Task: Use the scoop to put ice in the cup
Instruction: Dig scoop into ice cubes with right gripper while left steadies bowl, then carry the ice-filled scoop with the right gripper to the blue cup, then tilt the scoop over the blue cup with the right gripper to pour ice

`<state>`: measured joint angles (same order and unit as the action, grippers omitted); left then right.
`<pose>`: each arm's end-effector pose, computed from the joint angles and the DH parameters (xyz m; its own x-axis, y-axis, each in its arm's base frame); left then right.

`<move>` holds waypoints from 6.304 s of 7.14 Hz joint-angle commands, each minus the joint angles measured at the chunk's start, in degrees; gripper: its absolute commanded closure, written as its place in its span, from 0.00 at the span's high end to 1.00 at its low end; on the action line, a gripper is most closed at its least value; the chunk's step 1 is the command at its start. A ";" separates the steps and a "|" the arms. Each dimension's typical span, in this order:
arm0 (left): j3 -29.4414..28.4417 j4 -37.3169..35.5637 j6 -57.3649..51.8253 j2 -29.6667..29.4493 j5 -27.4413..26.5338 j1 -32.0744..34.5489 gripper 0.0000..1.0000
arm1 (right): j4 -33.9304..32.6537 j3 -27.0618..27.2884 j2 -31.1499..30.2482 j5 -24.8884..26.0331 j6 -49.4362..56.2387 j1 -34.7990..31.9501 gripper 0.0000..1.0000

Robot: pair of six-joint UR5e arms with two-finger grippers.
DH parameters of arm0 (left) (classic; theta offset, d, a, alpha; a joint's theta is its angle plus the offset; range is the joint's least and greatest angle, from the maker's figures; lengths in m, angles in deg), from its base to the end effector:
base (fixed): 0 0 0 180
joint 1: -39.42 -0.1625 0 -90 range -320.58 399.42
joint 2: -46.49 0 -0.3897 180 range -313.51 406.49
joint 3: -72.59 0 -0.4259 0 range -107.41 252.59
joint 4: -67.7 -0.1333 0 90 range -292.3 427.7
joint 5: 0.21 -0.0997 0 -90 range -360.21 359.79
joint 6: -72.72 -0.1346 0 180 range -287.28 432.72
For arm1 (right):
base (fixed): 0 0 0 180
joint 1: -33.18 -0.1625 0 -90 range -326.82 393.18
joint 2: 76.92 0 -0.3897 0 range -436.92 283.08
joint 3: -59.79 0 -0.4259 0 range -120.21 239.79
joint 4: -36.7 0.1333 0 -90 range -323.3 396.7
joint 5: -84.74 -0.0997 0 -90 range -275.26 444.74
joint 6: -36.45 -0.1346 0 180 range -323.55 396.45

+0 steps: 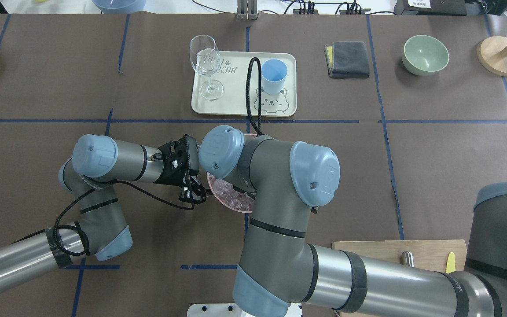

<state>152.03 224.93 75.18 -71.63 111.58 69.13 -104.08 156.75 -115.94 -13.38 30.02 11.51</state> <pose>0.5869 -0.4308 0.2898 0.1424 0.9869 -0.0764 -0.0728 0.0874 0.9935 -0.5566 -0.3442 0.1667 0.4503 -0.8797 0.1532 0.8772 0.4678 0.1082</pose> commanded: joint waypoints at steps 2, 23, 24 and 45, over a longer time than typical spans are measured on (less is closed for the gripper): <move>-0.08 0.00 0.00 -0.01 0.00 0.00 1.00 | 6.72 4.77 -4.46 0.03 -0.07 -0.21 0.00; -0.08 0.53 0.09 -0.10 0.00 0.00 1.00 | 14.13 -5.00 -1.43 -18.52 -12.03 -25.18 0.00; -0.08 0.53 0.09 -0.10 0.00 0.00 1.00 | 14.04 -9.64 1.37 -17.64 -11.94 -25.09 0.00; -0.08 3.70 0.00 0.43 0.00 0.00 1.00 | -8.20 -26.04 16.43 -5.51 19.97 -26.14 0.00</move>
<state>151.96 228.58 75.18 -71.20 111.66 69.13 -112.28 130.72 -99.51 -18.85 49.91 -14.61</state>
